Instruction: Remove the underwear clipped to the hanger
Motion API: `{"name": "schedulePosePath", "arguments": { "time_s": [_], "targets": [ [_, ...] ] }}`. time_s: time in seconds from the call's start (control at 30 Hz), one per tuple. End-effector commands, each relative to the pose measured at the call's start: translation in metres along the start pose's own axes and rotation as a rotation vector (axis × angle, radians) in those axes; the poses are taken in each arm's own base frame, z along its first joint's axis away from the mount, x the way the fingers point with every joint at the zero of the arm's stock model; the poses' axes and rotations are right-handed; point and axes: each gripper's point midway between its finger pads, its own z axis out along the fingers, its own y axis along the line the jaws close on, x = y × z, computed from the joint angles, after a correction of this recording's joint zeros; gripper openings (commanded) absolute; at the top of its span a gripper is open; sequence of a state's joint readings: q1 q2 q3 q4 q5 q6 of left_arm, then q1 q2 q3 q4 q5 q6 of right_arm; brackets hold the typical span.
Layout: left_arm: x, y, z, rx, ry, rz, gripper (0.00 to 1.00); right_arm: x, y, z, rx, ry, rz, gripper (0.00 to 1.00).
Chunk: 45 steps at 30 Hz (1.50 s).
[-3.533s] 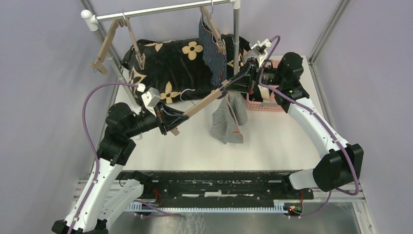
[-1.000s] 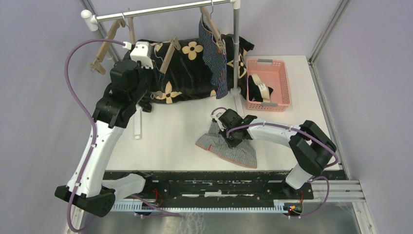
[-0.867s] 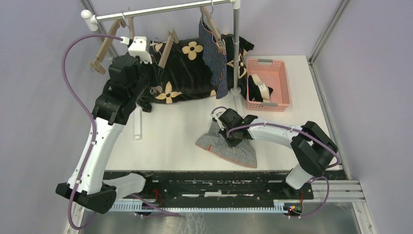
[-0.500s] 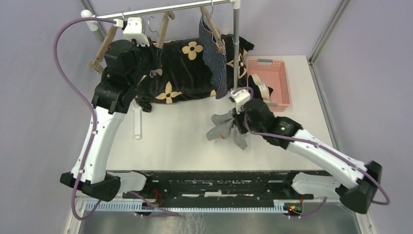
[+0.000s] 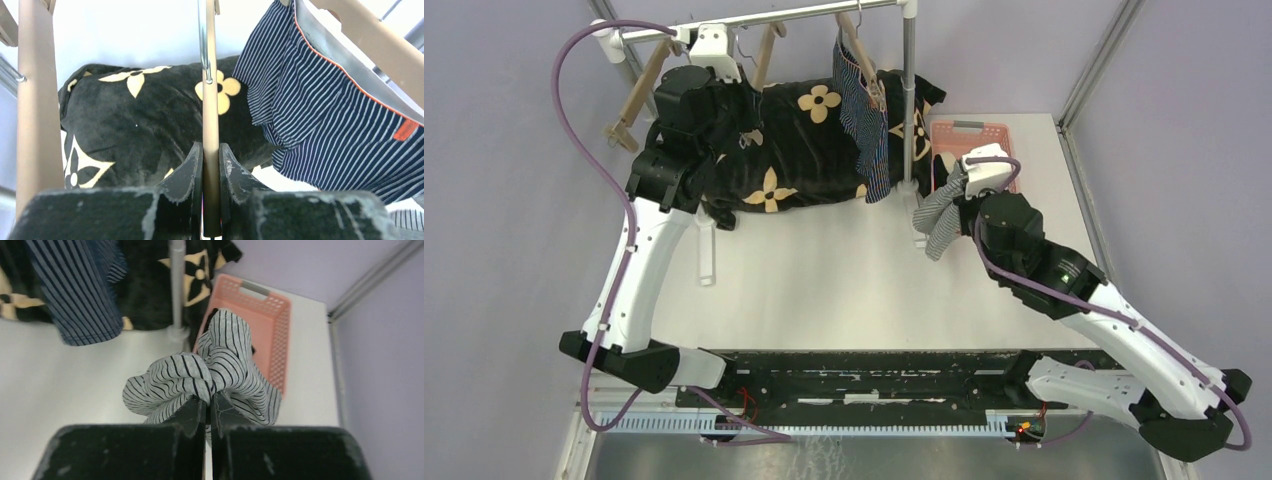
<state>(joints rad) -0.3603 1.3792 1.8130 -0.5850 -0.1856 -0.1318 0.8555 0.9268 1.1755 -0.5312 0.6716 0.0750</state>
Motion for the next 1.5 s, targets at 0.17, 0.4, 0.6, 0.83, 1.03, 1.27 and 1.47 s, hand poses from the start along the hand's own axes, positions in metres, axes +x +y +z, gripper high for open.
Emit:
{"name": "schedulePosePath", "arguments": {
  "time_s": [0.17,0.4,0.6,0.83,1.03,1.27,1.47],
  "targets": [
    [-0.069,0.002,-0.013,-0.003,-0.205,0.015,0.03,-0.051,-0.052,0.033,0.328,-0.064,-0.13,0.01],
    [-0.09,0.008,-0.007,-0.025,-0.231,0.026,0.03,-0.036,-0.104,0.077,0.365,-0.005,-0.042,0.01],
    [-0.088,0.018,0.007,-0.064,-0.21,0.032,0.03,-0.017,-0.124,0.109,0.359,0.038,0.01,0.01],
    [-0.059,0.03,0.037,-0.109,-0.151,0.021,0.03,0.001,-0.119,0.137,0.277,0.065,0.045,0.01],
    [-0.04,0.038,0.06,-0.136,-0.107,0.008,0.06,0.005,-0.115,0.151,0.251,0.075,0.04,0.01],
    [-0.031,0.039,0.059,-0.135,-0.11,-0.014,0.36,0.004,-0.114,0.162,0.234,0.064,0.048,0.01],
    [-0.04,0.038,0.024,-0.107,-0.182,-0.023,0.47,0.01,-0.114,0.183,0.23,0.09,0.038,0.01]
  ]
}}
